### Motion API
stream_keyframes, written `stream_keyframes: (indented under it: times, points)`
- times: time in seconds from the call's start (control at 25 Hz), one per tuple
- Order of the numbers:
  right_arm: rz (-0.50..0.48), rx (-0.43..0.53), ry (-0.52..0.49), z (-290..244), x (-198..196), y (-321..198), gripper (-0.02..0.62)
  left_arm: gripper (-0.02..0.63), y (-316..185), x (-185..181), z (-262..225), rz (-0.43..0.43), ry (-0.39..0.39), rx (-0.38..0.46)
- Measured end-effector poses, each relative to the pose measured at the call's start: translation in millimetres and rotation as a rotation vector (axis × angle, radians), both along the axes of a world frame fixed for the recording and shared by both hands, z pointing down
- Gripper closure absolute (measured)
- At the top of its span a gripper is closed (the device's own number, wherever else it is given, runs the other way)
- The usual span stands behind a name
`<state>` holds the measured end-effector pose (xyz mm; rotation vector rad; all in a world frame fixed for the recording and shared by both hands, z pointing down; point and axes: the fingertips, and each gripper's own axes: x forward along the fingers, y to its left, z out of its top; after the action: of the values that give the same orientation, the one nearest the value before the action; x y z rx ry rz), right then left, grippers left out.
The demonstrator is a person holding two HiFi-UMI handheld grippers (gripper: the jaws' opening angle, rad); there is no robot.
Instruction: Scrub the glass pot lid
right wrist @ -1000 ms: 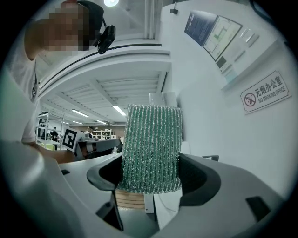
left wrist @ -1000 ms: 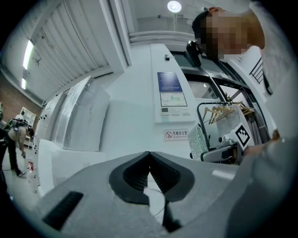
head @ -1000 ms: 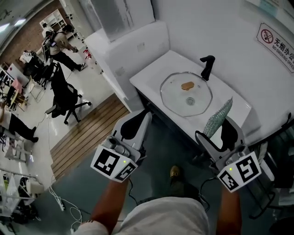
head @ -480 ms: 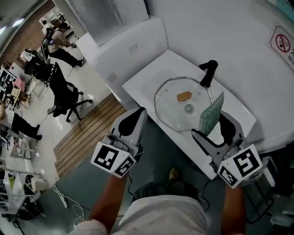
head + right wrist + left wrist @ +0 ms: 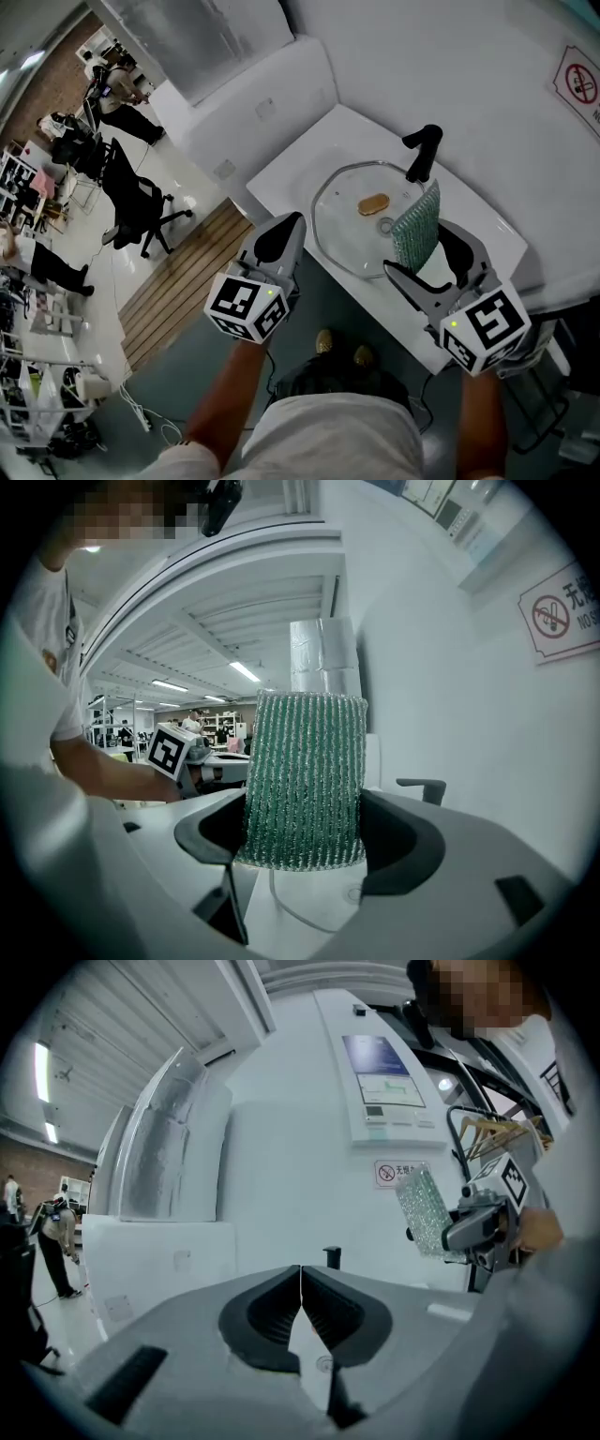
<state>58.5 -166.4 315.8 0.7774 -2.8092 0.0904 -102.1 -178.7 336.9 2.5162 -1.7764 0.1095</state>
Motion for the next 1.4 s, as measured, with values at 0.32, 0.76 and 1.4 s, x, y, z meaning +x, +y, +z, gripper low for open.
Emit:
stream_keyframes:
  times: [0.32, 0.76, 1.4]
  points:
    - [0.029, -0.041, 0.104, 8.3, -18.3, -26.6, 0.247, 0.586, -42.1, -20.0, 43.3, 0.002, 0.055, -0.205]
    - [0.034, -0.154, 0.367, 39.0, -61.9, -66.0, 0.247, 0.478, -76.3, -37.4, 100.8, 0.025, 0.124, -0.465]
    - [-0.062, -0.385, 0.805, 109.8, -102.1, -115.7, 0.247, 0.419, -97.5, -42.5, 161.5, 0.075, 0.182, -0.701]
